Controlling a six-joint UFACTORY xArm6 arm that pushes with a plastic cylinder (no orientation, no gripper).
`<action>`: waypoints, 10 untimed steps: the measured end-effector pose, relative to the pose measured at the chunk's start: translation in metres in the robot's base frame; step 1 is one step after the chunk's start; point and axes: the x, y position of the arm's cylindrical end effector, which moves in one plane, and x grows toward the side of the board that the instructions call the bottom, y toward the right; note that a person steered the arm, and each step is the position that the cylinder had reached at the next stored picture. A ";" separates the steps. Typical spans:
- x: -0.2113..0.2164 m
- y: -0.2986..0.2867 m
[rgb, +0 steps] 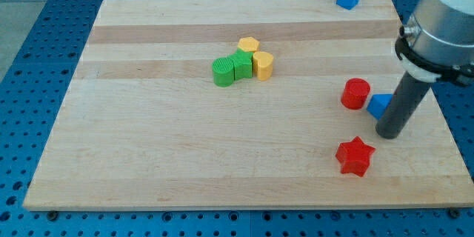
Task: Slightly push blue triangle upwards
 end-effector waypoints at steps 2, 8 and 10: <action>-0.020 0.000; -0.021 0.027; -0.039 0.027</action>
